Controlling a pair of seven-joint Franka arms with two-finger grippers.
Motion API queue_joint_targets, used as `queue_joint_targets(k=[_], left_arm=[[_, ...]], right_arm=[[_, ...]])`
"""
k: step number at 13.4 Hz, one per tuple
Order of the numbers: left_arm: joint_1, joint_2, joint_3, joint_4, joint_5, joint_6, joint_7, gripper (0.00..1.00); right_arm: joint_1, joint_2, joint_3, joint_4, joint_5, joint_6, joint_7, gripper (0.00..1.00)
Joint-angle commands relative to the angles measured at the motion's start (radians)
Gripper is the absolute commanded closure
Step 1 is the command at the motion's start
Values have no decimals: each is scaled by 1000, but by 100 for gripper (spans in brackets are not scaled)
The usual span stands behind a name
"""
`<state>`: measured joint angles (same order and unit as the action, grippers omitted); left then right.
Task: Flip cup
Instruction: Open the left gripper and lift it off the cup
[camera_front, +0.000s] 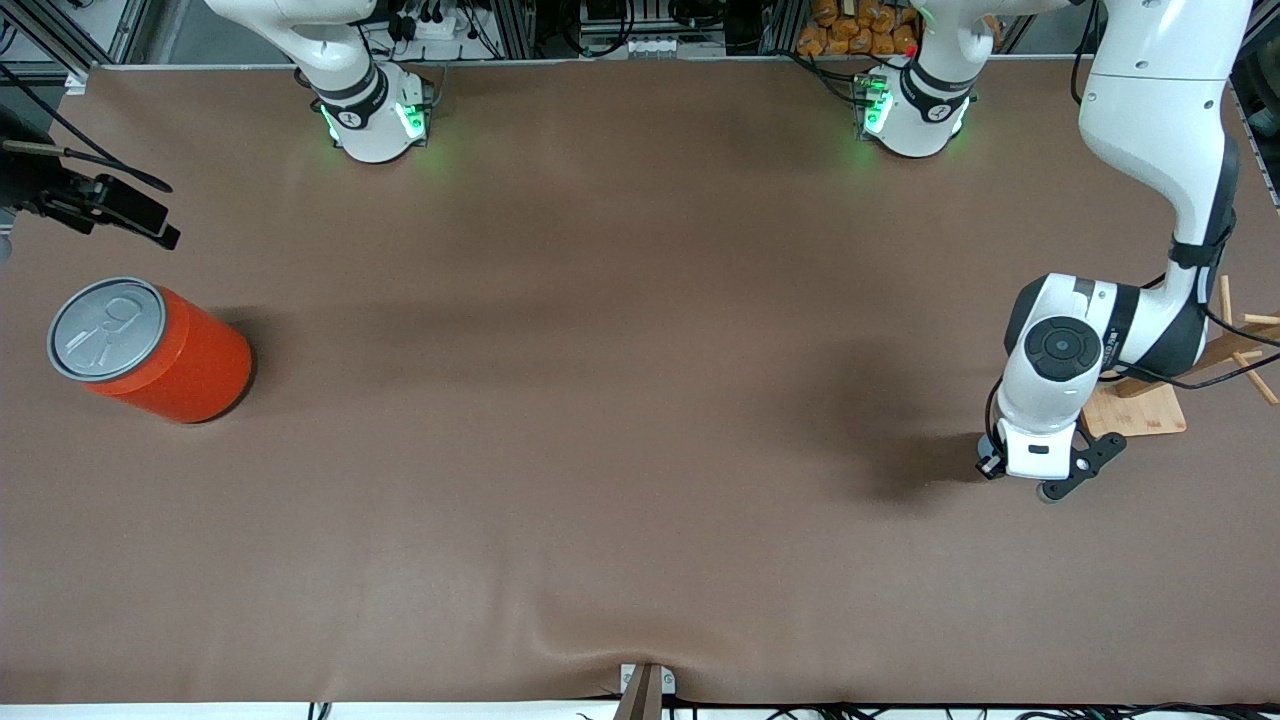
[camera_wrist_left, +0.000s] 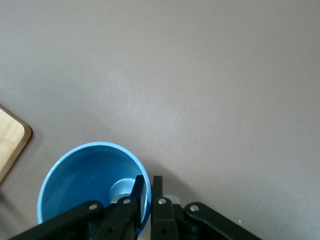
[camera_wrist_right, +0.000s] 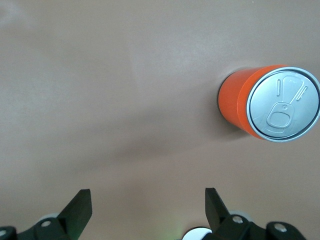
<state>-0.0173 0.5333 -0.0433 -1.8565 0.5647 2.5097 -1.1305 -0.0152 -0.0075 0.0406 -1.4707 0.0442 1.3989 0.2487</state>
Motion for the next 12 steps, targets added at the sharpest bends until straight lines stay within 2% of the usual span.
queue_joint_targets(k=[1, 5, 7, 10, 12], left_arm=[[-1, -22, -3, -7, 30, 8, -81, 0], [4, -71, -12, -13, 29, -14, -36, 0], [5, -104, -27, -12, 26, -84, 13, 0], [11, -154, -38, -3, -8, -187, 183, 0], [17, -177, -36, 6, -76, -215, 330, 0]], right_arm=[[-15, 0, 10, 13, 17, -9, -11, 0], [-14, 0, 10, 13, 17, -9, -11, 0], [-14, 0, 10, 13, 17, -9, -11, 0], [-14, 0, 10, 13, 17, -9, -11, 0], [-14, 0, 10, 15, 17, -9, -11, 0]])
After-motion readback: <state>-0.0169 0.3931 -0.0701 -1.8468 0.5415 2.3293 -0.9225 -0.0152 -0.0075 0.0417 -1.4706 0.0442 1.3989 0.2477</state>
